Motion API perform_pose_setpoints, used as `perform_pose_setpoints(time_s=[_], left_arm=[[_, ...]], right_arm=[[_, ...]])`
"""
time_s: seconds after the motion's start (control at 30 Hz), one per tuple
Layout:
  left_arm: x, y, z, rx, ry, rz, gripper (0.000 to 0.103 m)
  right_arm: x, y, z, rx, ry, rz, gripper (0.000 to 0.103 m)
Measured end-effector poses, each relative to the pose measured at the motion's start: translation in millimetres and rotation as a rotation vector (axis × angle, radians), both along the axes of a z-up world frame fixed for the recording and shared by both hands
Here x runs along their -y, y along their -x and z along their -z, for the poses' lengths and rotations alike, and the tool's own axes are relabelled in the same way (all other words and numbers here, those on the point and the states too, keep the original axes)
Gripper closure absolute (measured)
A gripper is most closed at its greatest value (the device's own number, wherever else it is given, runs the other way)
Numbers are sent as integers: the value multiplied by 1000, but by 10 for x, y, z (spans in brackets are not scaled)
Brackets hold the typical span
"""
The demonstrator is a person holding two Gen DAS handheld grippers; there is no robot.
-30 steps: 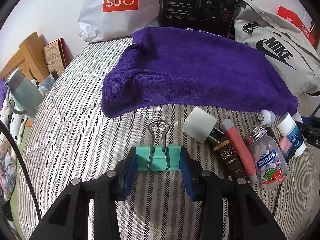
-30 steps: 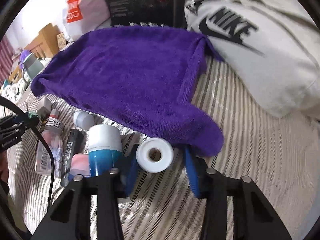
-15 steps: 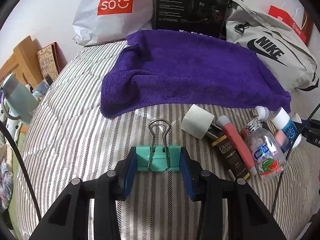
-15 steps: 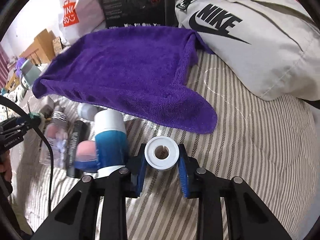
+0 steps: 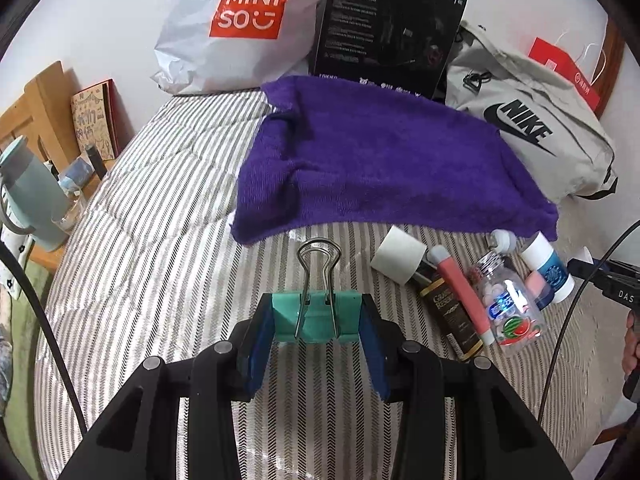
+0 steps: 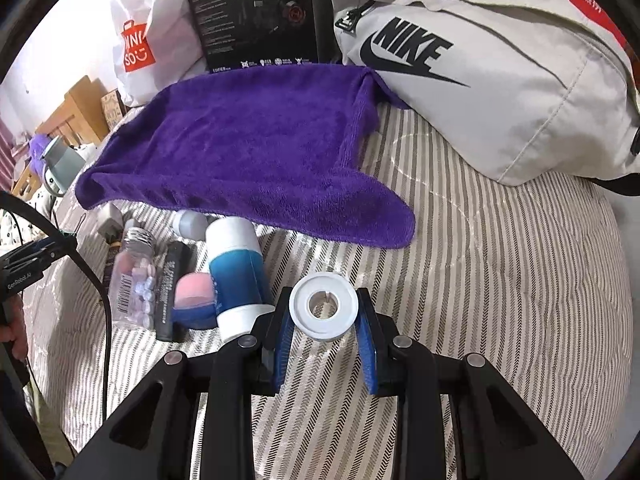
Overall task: Organize rigid objects
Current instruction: 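Carry the clip and tape roll onto the purple towel and open both tools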
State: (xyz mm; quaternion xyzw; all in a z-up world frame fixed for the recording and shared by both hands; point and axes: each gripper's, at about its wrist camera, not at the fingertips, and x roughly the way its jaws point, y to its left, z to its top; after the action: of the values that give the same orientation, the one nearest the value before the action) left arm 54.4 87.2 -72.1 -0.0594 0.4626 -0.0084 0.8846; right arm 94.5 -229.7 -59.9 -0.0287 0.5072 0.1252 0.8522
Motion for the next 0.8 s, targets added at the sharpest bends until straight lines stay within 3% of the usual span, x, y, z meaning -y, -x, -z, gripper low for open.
perform_pose_setpoints(time_s=[0.37,0.57,0.8], left_arm=[[13,-174,-407,75,-11,28,64],[100,-529,-681,128,-9,82,64],[197,-1042,-746,123,6,120,64]], right_arm=[[-111,-211,-326,45,-32,-15,74],[-232,-533,-469,72,-63,-19,74],[-412,-942,-453,58,-47,-33,74]])
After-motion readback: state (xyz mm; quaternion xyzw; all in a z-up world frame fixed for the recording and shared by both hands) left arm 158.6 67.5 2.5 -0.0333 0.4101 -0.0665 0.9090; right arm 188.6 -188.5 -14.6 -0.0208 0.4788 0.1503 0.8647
